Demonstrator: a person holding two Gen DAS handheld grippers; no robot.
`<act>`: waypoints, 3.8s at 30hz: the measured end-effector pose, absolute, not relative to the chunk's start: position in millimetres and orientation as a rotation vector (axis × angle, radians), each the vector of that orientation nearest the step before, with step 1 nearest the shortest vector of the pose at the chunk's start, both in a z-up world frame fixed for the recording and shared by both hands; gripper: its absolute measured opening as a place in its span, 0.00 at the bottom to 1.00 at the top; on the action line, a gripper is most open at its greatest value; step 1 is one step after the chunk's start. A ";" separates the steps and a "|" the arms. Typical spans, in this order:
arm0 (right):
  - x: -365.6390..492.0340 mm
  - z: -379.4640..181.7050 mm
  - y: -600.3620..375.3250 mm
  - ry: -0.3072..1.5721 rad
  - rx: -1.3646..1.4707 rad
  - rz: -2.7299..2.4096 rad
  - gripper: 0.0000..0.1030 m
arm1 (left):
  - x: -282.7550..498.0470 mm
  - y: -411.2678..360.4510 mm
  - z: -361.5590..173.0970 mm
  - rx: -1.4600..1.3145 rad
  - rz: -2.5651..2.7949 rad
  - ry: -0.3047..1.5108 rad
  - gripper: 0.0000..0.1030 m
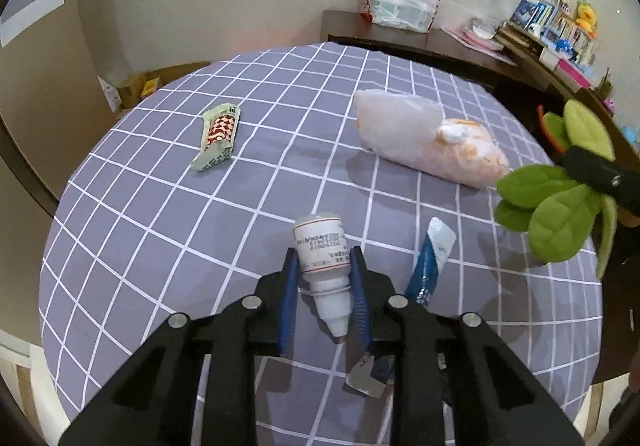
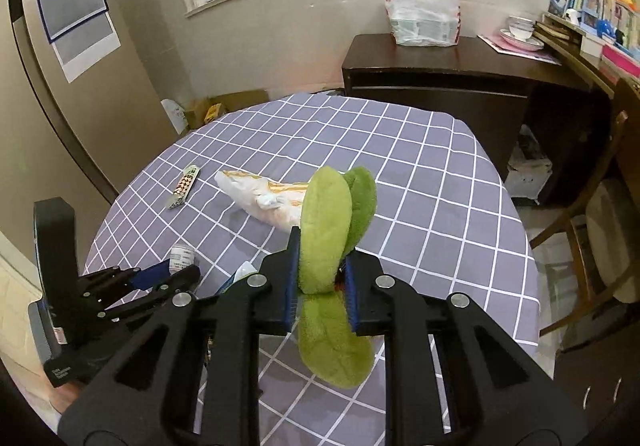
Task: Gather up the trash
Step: 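Carry the plush toy and eye-drop bottle over the blue bucket with both grippers, then open both grippers to drop the plush toy and eye-drop bottle into the bucket, then move both grippers back over the table toward the remaining trash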
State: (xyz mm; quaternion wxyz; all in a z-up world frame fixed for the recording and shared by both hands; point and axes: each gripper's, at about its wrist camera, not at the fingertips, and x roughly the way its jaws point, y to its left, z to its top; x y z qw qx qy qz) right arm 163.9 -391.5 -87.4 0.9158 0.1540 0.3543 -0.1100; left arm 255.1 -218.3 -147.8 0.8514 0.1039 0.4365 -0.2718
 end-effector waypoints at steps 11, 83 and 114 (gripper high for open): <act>179.0 -77.5 -358.2 0.716 0.305 -0.155 0.19 | 249.9 -173.8 -114.5 0.196 -0.514 0.831 0.24; 368.3 -196.2 102.1 1.053 -0.105 0.354 0.70 | 307.7 264.2 -218.2 -0.189 0.177 1.024 0.63; 323.5 -133.0 37.3 0.931 -0.054 0.346 0.70 | 257.9 220.9 -134.6 -0.124 0.186 0.872 0.64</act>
